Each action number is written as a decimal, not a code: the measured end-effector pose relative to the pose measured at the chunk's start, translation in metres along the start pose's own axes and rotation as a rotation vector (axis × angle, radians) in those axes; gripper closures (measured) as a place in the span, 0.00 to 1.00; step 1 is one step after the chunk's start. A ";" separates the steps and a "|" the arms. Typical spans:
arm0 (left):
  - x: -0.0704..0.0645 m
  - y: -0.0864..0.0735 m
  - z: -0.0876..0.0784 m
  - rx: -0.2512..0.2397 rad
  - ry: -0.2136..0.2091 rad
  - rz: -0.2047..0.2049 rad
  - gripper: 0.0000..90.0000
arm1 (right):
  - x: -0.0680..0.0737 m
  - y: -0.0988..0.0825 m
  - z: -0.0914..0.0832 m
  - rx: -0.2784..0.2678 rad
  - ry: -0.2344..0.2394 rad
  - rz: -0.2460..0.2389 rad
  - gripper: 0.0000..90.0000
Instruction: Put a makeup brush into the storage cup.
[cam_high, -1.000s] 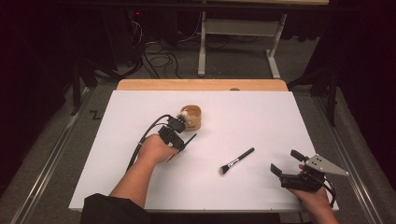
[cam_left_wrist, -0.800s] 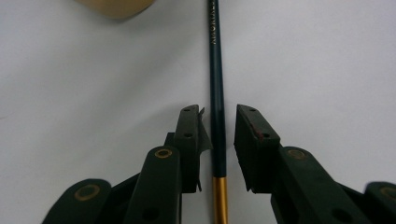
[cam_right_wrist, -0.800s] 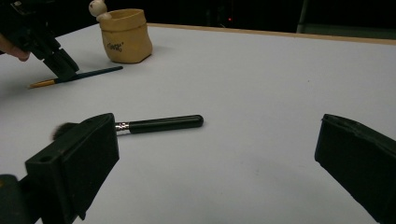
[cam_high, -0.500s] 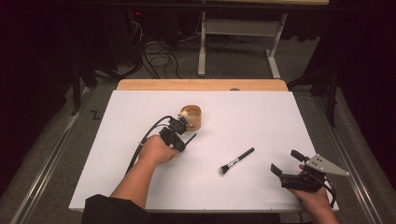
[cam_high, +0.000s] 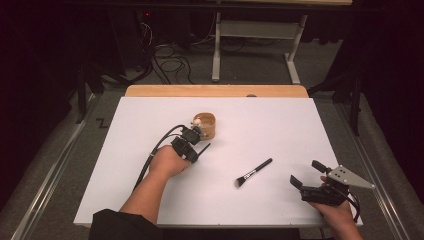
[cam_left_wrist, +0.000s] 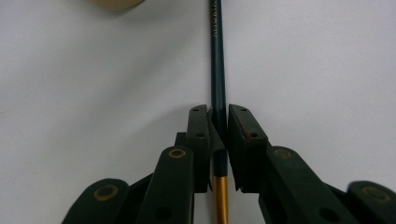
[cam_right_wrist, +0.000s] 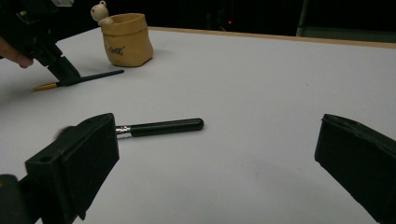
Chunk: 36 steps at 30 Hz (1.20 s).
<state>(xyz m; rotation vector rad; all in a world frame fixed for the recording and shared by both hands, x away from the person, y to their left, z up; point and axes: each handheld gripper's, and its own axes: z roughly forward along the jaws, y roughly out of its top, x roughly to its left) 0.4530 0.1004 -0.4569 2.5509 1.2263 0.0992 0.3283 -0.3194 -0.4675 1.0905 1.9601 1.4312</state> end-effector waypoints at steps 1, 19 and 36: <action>0.000 0.000 0.000 -0.002 0.002 -0.002 0.89 | 0.000 0.000 0.000 -0.005 0.001 0.002 0.00; 0.000 -0.001 0.000 -0.001 0.014 -0.014 0.92 | -0.001 0.001 -0.001 -0.008 -0.004 0.000 0.01; -0.001 -0.001 0.000 -0.002 0.017 -0.015 0.92 | 0.000 0.001 -0.002 -0.012 -0.010 0.001 0.01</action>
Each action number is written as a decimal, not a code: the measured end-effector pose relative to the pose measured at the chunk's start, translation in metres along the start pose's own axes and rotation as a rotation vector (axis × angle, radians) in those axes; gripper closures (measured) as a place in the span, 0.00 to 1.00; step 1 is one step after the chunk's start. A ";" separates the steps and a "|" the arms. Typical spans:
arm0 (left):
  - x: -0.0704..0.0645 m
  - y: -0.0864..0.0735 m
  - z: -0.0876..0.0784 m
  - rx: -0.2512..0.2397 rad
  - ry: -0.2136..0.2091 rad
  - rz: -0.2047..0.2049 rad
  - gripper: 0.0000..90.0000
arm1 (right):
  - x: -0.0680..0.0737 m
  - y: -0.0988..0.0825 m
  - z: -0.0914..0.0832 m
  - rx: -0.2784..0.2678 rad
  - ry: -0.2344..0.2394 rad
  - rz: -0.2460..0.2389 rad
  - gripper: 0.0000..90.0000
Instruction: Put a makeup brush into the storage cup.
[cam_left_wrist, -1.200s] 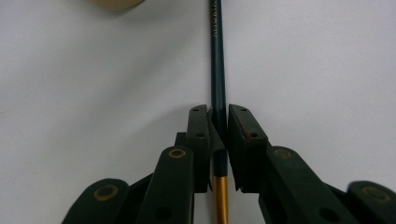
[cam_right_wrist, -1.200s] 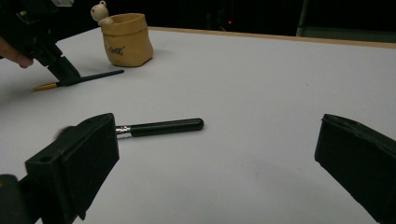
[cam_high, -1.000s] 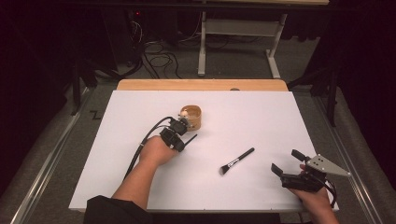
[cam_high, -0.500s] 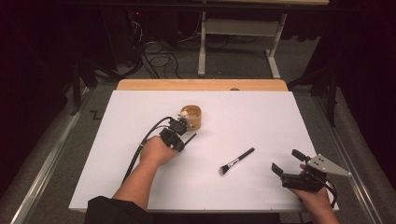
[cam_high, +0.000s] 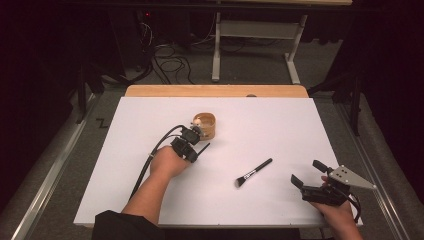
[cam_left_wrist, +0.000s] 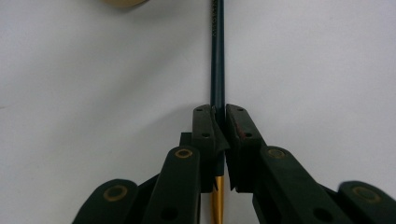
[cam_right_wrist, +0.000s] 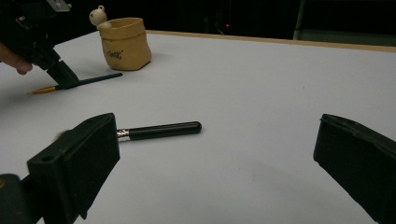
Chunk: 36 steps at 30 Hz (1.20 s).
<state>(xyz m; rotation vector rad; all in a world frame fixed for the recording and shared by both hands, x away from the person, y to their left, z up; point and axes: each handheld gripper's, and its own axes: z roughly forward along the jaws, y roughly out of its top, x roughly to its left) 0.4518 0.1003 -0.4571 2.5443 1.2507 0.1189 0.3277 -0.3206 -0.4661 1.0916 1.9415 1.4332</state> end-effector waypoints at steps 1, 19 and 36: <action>0.000 0.000 0.000 0.001 0.000 0.001 0.92 | 0.000 0.000 0.000 0.001 -0.001 0.002 0.01; 0.001 -0.002 -0.007 -0.018 0.021 0.001 0.92 | 0.000 -0.001 0.002 0.013 -0.001 -0.004 0.01; -0.004 -0.013 -0.030 -0.040 0.014 0.034 0.92 | 0.000 -0.001 0.002 0.014 -0.004 0.004 0.01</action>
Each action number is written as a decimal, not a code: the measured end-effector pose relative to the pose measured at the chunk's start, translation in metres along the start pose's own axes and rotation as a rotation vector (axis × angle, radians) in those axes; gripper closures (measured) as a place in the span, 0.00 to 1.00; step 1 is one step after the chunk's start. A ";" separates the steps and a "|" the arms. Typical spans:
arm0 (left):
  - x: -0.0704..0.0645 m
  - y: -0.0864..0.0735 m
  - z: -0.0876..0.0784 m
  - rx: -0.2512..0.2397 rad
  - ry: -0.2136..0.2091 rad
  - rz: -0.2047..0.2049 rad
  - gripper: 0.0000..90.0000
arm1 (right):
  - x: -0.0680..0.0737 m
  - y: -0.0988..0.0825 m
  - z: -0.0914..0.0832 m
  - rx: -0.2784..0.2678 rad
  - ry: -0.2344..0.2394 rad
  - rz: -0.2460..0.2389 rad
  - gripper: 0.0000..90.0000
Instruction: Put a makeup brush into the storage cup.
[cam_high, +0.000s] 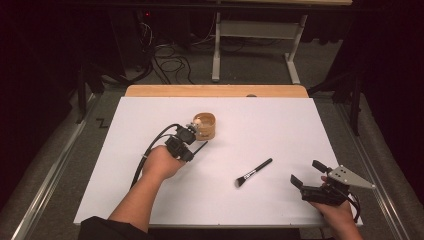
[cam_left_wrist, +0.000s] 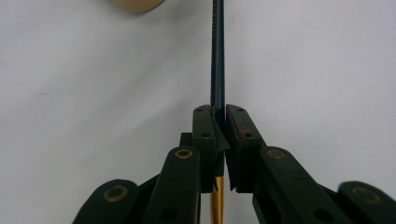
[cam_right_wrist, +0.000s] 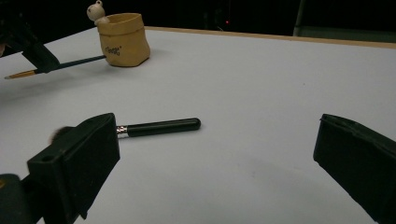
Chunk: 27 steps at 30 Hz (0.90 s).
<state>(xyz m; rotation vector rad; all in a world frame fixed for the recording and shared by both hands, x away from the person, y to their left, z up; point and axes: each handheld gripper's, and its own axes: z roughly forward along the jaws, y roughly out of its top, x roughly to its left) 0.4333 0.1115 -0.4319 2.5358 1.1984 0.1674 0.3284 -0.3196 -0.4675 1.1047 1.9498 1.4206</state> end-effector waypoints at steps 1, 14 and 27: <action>0.000 -0.001 -0.001 0.000 -0.001 0.004 0.92 | 0.000 0.000 0.000 0.000 0.002 -0.007 0.01; -0.008 -0.010 -0.018 -0.063 0.017 0.043 0.92 | 0.000 0.000 0.000 -0.002 0.004 -0.006 0.01; -0.028 -0.020 -0.020 -0.051 0.037 0.167 0.92 | 0.001 0.000 0.001 0.005 0.007 -0.012 0.01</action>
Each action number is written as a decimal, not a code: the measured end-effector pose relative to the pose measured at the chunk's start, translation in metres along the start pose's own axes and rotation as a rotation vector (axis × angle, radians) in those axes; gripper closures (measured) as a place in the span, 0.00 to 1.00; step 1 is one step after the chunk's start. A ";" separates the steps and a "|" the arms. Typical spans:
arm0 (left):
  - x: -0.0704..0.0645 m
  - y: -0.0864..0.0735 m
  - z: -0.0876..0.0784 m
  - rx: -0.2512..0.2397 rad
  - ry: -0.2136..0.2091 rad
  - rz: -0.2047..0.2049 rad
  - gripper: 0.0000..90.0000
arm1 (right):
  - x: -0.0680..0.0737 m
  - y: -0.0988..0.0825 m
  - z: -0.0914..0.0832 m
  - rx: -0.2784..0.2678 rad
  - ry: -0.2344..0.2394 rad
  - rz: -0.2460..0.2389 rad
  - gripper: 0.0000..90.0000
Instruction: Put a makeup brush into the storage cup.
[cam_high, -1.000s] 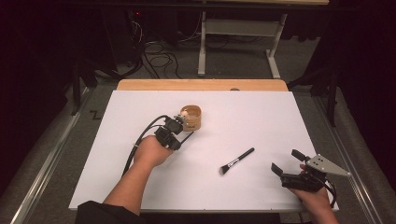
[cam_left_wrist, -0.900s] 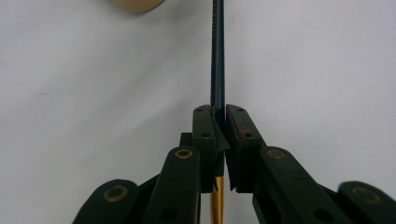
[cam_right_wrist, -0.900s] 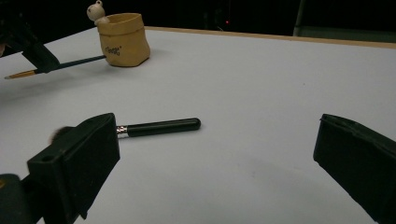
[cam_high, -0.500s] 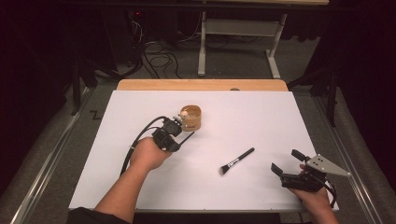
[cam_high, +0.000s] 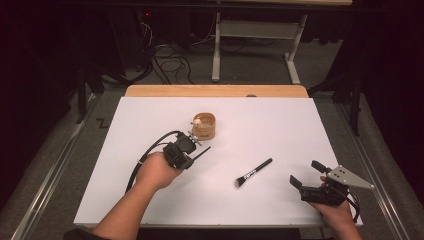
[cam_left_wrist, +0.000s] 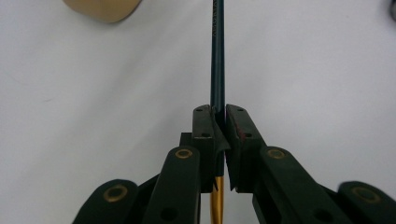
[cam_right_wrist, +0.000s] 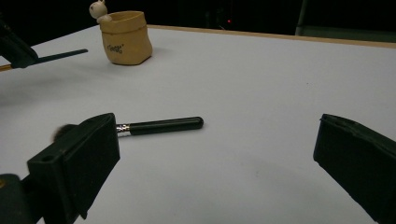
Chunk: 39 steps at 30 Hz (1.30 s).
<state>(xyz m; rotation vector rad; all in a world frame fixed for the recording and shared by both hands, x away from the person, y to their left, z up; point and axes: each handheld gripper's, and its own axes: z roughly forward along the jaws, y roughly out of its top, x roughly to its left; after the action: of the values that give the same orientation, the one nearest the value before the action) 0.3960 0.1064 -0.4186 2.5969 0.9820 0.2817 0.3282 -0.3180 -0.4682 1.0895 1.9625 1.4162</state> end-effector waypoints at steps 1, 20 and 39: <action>-0.002 0.000 0.000 -0.001 -0.002 0.009 0.92 | 0.000 0.000 0.000 0.001 0.001 -0.001 0.01; -0.043 0.006 -0.011 0.021 -0.085 0.164 0.92 | 0.026 0.003 0.010 0.053 0.063 -0.169 0.12; -0.042 0.008 -0.019 0.009 -0.110 0.180 0.92 | 0.061 0.039 0.036 0.030 0.098 -0.250 0.17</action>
<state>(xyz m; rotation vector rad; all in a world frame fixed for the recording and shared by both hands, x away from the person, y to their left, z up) 0.3643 0.0775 -0.4000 2.6811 0.7150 0.1769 0.3335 -0.2426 -0.4399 0.7667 2.1105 1.3299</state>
